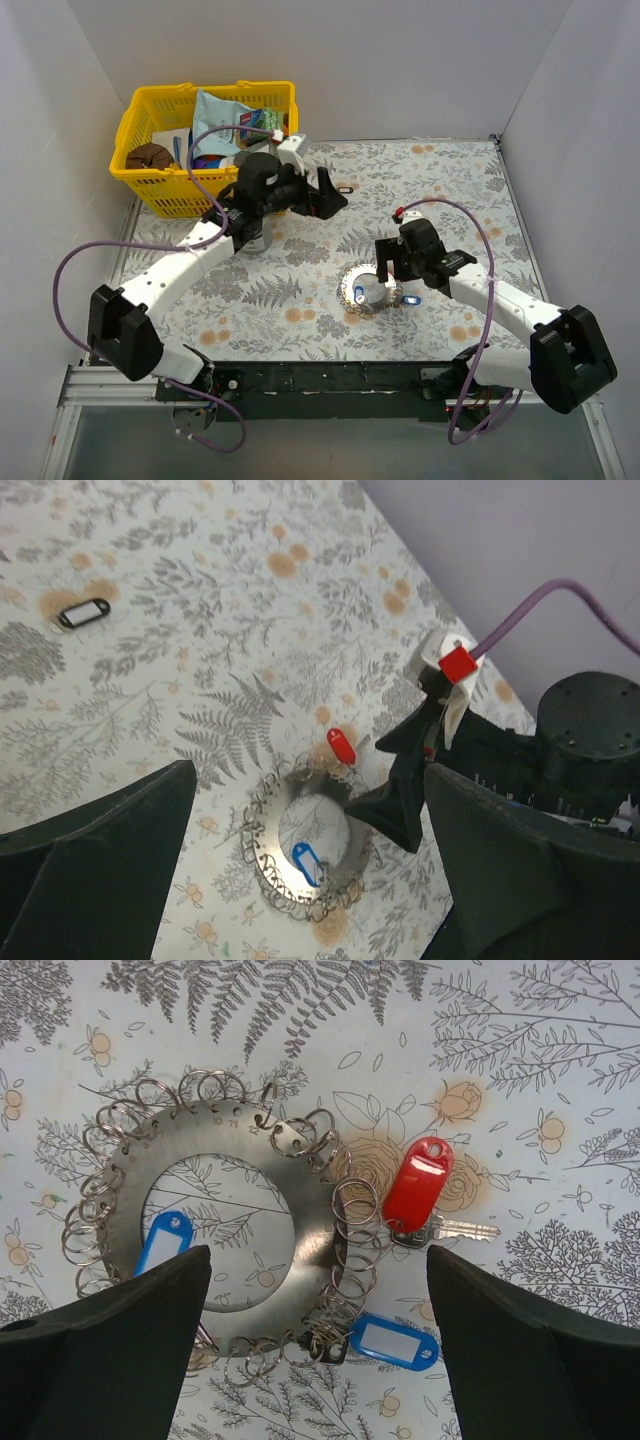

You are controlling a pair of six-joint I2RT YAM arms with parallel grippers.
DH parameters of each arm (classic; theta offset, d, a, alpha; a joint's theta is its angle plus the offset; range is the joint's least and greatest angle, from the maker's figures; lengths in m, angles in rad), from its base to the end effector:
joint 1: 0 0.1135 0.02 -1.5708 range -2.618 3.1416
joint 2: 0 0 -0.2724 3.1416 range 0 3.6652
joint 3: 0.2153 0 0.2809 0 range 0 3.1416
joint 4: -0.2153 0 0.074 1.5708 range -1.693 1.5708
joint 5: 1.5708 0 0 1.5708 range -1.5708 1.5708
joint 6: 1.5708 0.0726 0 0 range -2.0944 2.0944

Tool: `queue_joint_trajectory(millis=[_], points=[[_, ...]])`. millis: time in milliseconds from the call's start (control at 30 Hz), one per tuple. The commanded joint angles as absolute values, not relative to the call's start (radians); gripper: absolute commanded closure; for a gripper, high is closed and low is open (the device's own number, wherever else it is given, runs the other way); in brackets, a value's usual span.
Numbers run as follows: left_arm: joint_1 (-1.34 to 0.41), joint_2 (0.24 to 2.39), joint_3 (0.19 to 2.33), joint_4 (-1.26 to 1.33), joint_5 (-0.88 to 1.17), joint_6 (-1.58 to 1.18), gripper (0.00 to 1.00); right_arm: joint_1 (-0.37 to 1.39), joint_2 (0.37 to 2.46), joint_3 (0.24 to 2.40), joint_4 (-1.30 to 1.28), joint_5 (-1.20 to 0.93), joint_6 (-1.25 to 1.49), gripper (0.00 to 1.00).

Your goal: Put the keys on the keyring

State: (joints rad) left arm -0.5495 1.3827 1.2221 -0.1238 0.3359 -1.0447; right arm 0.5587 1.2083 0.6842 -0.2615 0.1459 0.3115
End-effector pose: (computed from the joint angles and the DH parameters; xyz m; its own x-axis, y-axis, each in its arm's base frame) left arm 0.3170 -0.2222 0.3565 -0.7799 -0.4798 -0.4020 0.1762 0.4480 -0.8765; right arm 0.2550 0.1470 0.1797 -0.7049 -0.0830 -0.7045 -0.2324 0.9653 0.1188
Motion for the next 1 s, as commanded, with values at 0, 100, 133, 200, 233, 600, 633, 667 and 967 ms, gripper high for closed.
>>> queue_joint_trajectory(millis=[0, 100, 133, 200, 233, 600, 633, 667, 967], points=[[-0.664, 1.446, 1.314, -0.256, 0.177, -0.979, 0.02, 0.561, 1.229, 0.68, -0.296, 0.176, 0.33, 0.05], [-0.698, 1.494, 1.316, -0.258, 0.159, -0.997, 0.02, 0.561, 1.252, 0.677, -0.313, 0.175, 0.333, 0.09], [-0.699, 1.505, 1.315, -0.258, 0.176, -1.021, 0.02, 0.561, 1.256, 0.675, -0.308, 0.173, 0.336, 0.09], [-0.701, 1.512, 1.305, -0.256, 0.186, -1.046, 0.02, 0.561, 1.267, 0.664, -0.298, 0.163, 0.34, 0.12], [-0.701, 1.511, 1.29, -0.256, 0.189, -1.054, 0.02, 0.561, 1.269, 0.663, -0.299, 0.158, 0.354, 0.13], [-0.706, 1.531, 1.135, -0.183, 0.259, -1.066, 0.02, 0.56, 1.305, 0.6, -0.21, 0.12, 0.382, 0.31], [-0.707, 1.532, 1.128, -0.18, 0.258, -1.068, 0.02, 0.561, 1.313, 0.597, -0.195, 0.117, 0.382, 0.31], [-0.71, 1.531, 1.111, -0.175, 0.258, -1.069, 0.02, 0.561, 1.319, 0.597, -0.186, 0.117, 0.383, 0.31], [-0.726, 1.483, 1.008, -0.118, 0.238, -1.104, 0.02, 0.561, 1.408, 0.606, -0.132, 0.1, 0.384, 0.46]])
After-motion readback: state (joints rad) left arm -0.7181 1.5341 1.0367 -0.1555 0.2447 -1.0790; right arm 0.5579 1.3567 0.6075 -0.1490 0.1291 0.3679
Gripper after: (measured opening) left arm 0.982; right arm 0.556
